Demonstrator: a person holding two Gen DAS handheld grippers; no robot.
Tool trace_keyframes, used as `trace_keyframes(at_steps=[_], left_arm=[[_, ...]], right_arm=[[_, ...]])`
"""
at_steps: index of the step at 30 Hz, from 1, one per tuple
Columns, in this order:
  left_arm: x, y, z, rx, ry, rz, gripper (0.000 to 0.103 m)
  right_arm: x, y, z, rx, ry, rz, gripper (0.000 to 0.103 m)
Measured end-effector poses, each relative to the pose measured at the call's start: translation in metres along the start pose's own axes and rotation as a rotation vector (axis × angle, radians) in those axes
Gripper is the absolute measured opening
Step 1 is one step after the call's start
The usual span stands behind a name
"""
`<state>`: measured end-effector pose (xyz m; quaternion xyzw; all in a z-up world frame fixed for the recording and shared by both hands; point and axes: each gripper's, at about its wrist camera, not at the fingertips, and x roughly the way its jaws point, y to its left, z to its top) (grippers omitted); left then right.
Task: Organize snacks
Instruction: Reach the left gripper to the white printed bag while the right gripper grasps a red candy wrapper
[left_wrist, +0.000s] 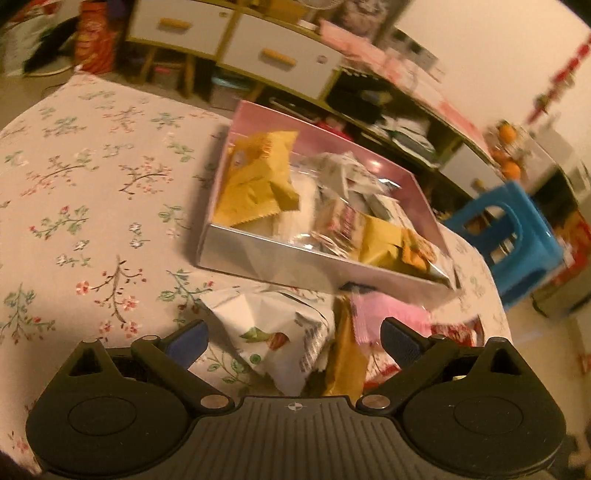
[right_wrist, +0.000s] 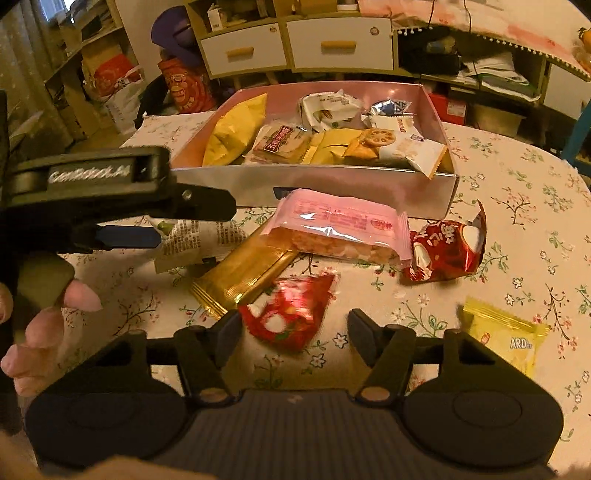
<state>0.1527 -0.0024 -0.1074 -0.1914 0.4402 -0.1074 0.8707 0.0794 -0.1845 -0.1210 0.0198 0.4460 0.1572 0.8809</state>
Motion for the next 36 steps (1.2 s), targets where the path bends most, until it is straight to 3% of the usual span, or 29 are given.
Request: trace_keyframes(at_steps=[4,6,9,17,20,36], left_arm=[[0.004,0.002,-0.001,-0.051,0.009,0.027,0.086],[0.006,0.005,-0.001,-0.074,0.03,0.04,0.066],[0.008,0.01,-0.002,-0.104,0.047,0.041,0.053],[0.004,0.008,-0.002,-0.024,0.076,0.031,0.044],[0.001,0.007,-0.002,0.025,0.078,0.026,0.036],[-0.018,0.001,-0.001,0.15,0.059,0.028,0.035]], right_arm=[[0.001,-0.001,0.002,0.02,0.006,0.015,0.059],[0.002,0.0,0.003,0.02,0.007,0.012,0.053],[0.003,0.0,0.004,0.017,0.013,-0.001,0.042],[0.001,0.005,0.009,-0.006,0.025,-0.017,0.033],[-0.003,0.009,0.012,-0.035,0.016,-0.026,0.031],[-0.019,0.023,0.023,-0.098,-0.032,-0.041,0.031]])
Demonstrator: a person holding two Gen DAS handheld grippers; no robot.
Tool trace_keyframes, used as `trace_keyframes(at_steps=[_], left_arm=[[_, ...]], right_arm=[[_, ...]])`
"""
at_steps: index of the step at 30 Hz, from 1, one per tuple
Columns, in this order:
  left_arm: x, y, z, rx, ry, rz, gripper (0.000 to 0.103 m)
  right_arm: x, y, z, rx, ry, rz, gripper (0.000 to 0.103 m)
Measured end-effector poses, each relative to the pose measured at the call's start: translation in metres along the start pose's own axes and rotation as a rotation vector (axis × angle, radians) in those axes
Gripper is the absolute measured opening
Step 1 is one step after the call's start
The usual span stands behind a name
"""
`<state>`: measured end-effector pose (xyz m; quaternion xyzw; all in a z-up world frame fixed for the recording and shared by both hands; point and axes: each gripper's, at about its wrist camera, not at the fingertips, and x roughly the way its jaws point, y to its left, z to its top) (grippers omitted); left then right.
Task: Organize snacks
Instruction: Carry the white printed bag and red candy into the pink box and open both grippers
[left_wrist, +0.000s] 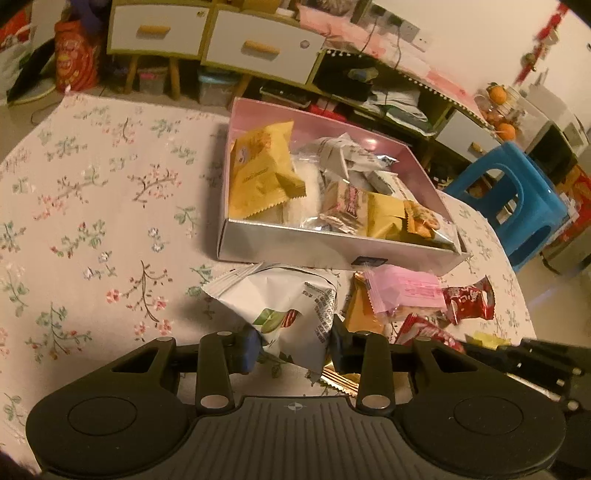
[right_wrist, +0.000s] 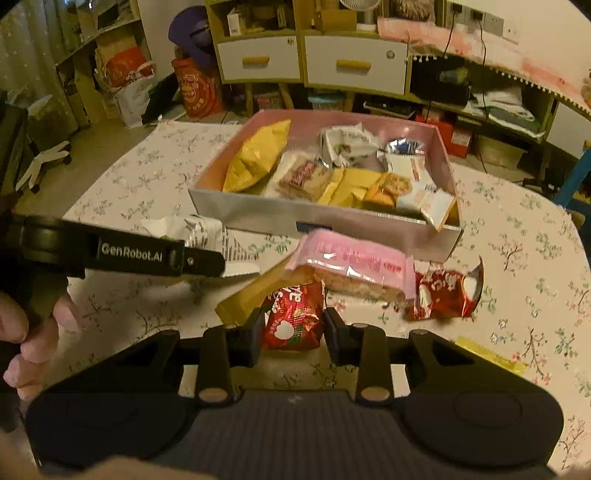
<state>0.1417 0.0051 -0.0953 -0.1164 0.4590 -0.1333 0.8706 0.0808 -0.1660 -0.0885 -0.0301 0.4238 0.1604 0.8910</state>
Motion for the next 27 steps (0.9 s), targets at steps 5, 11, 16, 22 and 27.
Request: trace_keyframes(at_steps=[5,11,16,22,27], left_arm=[[-0.009,-0.004,0.0,0.061,-0.022,0.019,0.034],[-0.02,-0.009,0.0,0.138,-0.047,0.035,0.034],[-0.026,-0.01,0.002,0.154,-0.049,0.02,0.034],[-0.028,-0.014,0.014,0.131,-0.054,-0.017,0.034],[-0.024,-0.031,0.033,0.214,-0.083,-0.005,0.034]], right_arm=[[-0.005,0.003,0.003,-0.022,-0.023,-0.022,0.031],[-0.01,0.003,0.009,-0.035,-0.05,-0.046,0.031],[-0.014,-0.002,0.014,-0.017,-0.072,-0.053,0.031],[-0.014,-0.009,0.025,0.011,-0.091,-0.05,0.031],[-0.007,-0.016,0.042,-0.01,-0.101,-0.066,0.031]])
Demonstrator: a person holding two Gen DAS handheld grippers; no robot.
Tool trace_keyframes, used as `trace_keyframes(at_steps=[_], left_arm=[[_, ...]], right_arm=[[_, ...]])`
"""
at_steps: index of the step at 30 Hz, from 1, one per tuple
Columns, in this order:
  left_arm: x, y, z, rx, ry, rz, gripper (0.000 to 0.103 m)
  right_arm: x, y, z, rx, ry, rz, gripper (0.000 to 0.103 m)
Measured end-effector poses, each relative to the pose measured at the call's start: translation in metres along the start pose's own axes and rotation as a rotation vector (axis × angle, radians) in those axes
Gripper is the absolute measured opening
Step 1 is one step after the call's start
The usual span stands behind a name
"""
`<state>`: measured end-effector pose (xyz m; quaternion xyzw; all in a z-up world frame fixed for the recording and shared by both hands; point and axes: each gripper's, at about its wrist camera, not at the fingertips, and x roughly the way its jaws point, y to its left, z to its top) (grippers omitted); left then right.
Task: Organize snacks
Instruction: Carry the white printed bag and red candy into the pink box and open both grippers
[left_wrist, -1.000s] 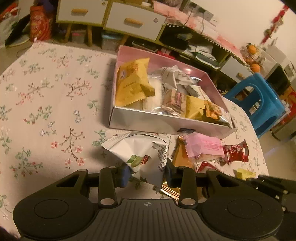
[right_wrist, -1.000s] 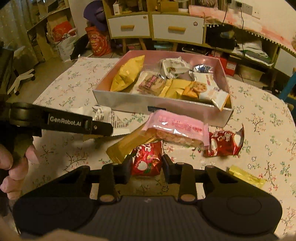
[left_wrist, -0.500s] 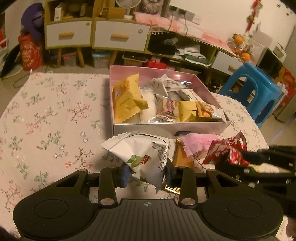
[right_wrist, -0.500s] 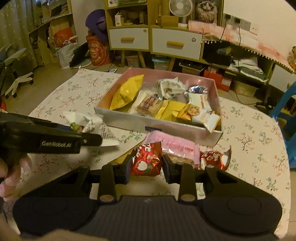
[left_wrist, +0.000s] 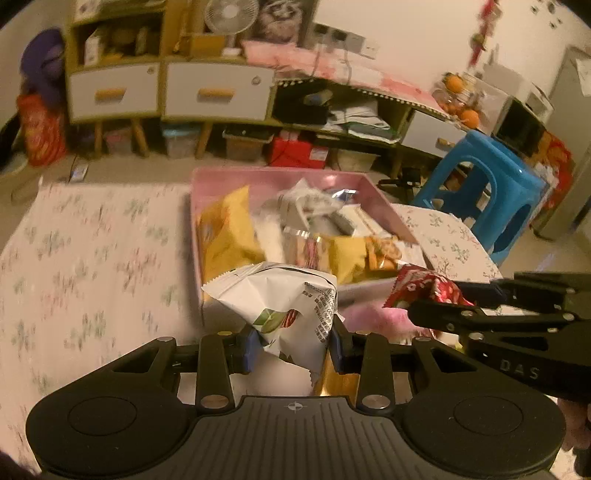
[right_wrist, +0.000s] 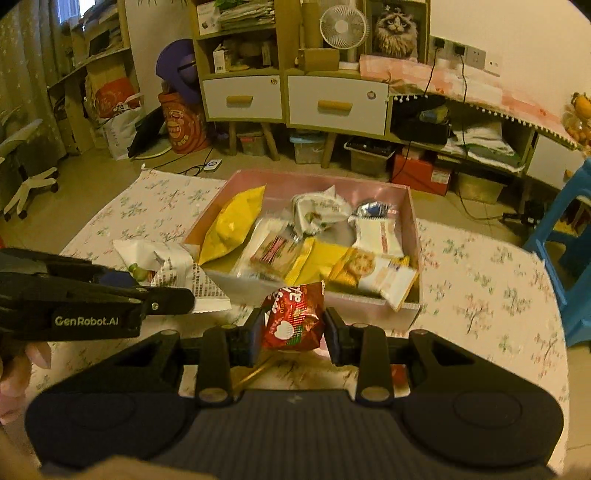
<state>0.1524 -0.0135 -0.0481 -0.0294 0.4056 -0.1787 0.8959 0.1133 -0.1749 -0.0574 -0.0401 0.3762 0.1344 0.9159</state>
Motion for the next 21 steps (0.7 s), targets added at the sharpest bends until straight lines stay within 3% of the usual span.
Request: trace_keyframes(at_steps=[5,21], left_arm=[[0.016,-0.011,0.024,0.089,-0.022,0.02,0.034],[0.067,-0.014,0.048,0.135,-0.004,0.07,0.035]], right_arm=[[0.01,-0.011,0.018,0.001,-0.012,-0.004,0.031],[0.048,-0.047,0.03,0.065,0.018,-0.039,0.031]])
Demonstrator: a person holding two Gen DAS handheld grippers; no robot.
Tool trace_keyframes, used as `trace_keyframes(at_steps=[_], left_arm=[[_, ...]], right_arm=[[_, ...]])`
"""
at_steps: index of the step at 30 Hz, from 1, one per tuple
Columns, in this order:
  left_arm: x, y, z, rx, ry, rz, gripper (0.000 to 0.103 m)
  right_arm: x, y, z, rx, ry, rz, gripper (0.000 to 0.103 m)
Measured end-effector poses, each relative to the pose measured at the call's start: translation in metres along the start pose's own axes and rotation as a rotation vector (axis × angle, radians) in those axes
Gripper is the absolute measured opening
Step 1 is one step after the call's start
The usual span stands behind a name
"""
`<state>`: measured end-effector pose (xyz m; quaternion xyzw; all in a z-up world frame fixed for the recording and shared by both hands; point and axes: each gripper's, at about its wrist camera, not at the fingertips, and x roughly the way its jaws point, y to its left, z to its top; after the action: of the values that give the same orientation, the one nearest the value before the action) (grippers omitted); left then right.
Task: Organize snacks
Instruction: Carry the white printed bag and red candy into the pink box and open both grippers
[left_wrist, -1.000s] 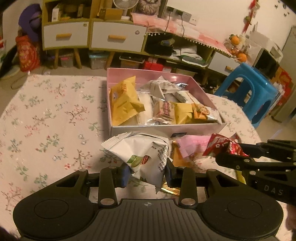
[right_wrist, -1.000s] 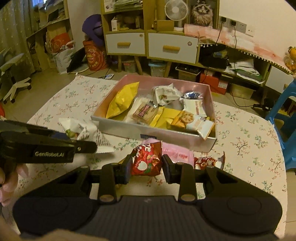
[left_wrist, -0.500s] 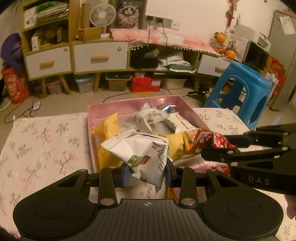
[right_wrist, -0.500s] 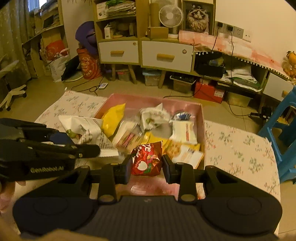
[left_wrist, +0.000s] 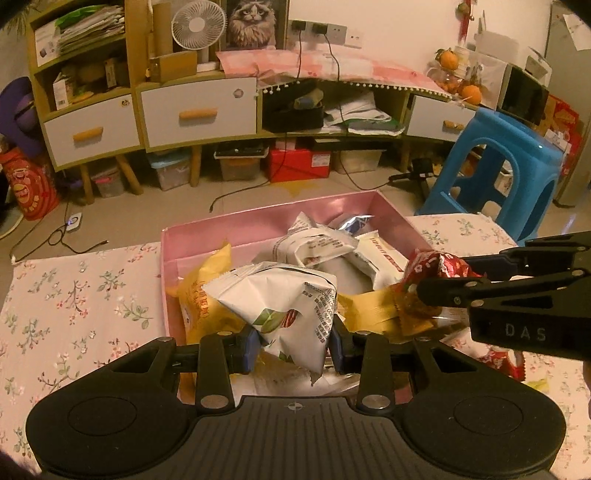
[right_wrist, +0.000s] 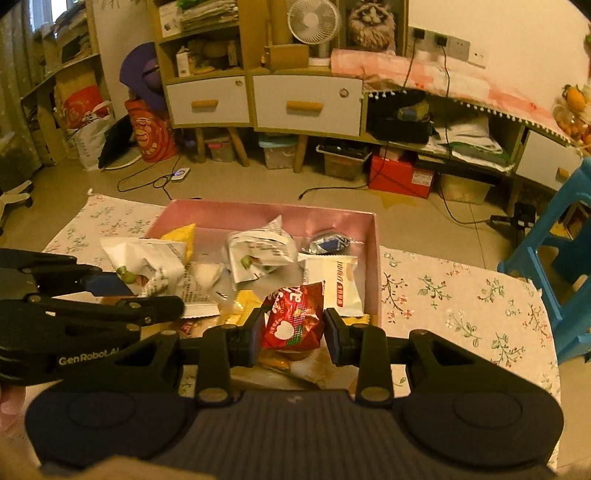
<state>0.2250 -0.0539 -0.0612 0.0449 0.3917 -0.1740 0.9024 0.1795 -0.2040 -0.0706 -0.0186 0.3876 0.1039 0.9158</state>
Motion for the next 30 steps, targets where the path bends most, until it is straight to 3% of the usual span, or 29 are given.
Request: trace_keyframes(at_steps=[8,13,20,30], left_arm=[[0.005,-0.003,0.003,0.018,-0.009,0.012,0.036],[0.003,-0.002,0.002,0.012,-0.047,0.021,0.042],[-0.009,-0.007,0.0,0.072,-0.086,0.021,0.071],[-0.047,-0.018,-0.02,0.123,-0.101,-0.009,0.086]], right_arm=[[0.0,0.001,0.002,0.002,0.004,-0.005,0.032],[-0.006,0.004,0.008,-0.004,-0.038,-0.022,0.039],[-0.021,0.004,0.013,0.008,-0.077,-0.033,0.062],[-0.059,0.004,-0.002,-0.031,-0.109,-0.062,0.081]])
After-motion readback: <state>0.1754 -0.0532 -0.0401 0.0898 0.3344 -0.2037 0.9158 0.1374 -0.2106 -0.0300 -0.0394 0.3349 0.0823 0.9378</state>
